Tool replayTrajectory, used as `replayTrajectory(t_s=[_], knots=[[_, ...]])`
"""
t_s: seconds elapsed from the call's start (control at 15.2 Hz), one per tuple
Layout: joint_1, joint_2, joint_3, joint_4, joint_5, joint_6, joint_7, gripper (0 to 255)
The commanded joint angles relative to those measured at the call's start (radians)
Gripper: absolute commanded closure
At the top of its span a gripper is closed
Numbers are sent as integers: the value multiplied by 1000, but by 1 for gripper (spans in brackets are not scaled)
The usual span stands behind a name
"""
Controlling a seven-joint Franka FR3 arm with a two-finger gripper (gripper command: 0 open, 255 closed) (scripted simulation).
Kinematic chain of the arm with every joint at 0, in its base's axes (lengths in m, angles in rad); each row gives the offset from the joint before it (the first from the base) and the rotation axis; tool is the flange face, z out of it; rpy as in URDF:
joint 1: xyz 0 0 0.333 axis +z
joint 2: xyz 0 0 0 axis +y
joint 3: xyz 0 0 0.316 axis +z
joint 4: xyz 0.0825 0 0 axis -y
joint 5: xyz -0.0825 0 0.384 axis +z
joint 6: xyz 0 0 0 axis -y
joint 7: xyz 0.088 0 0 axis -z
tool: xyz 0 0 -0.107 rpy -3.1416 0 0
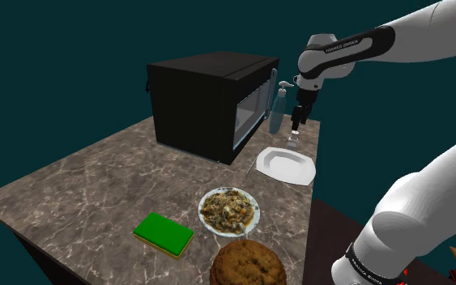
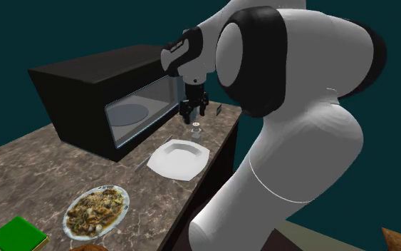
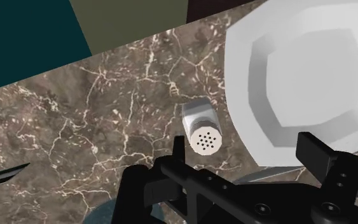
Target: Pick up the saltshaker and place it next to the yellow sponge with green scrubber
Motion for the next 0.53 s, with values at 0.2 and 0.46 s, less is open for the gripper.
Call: replayTrajectory(t_s=[0.2, 0.46], knots=[[-4, 75, -30, 13, 12, 67, -45, 0], [-4, 94, -35, -25, 16, 123, -50, 0]])
